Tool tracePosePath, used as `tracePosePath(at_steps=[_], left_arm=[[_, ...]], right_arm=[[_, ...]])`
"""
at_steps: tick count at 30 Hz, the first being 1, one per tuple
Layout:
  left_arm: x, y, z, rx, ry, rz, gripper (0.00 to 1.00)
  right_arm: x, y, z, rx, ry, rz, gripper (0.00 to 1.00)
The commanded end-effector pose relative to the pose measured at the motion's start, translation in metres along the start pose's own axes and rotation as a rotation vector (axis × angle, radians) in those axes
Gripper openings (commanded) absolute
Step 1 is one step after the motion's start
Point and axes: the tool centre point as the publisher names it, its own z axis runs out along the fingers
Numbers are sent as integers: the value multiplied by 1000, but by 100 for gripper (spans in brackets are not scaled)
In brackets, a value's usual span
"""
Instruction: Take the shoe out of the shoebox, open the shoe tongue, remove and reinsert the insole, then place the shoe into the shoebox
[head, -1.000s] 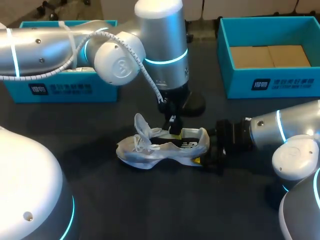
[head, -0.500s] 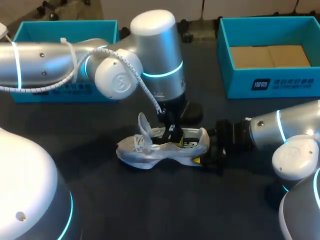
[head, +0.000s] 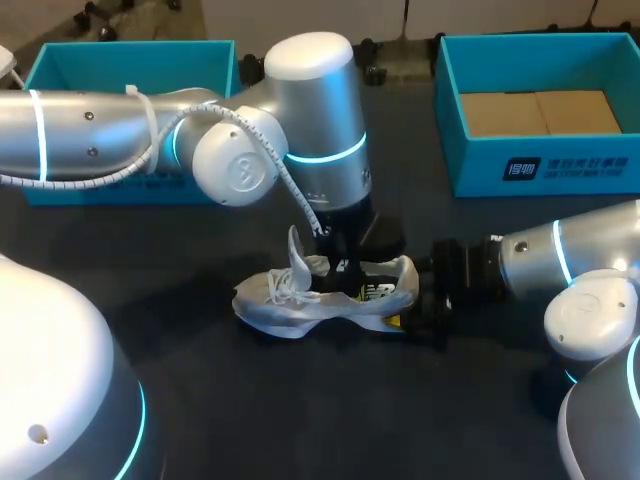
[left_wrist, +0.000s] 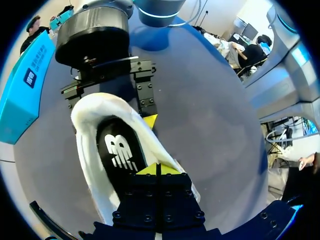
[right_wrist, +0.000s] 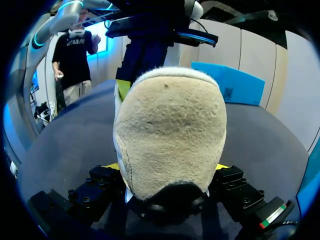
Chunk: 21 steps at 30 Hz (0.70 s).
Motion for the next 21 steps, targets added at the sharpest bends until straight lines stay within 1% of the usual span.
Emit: tracePosePath(at_steps=[1,2,3,6,10,12,13,14,21], left_arm=[[-4,2,9,0,9,0,11],[-4,2,9,0,9,0,15],[-5,3,10,0,8,2,22],[-9,4,10,2,-2,7,19],[-12,6,9,3,-19,10,21],[-13,6,9,2,-24,15,29],[-13,6,10,4,-28,20,35],[-14,7,11,3,-31,22,37],[-23,10,21,-4,-38,26,36]], right_arm=[[0,0,2,3,-1,0,0],[0,0,2,3,-1,0,0],[0,0,2,3,-1,0,0],[0,0,2,3,-1,0,0],[0,0,2,3,-1,0,0],[0,0,2,3,-1,0,0],[0,0,2,3,-1,0,0],[0,0,2,3,-1,0,0],[0,0,2,3,-1,0,0]])
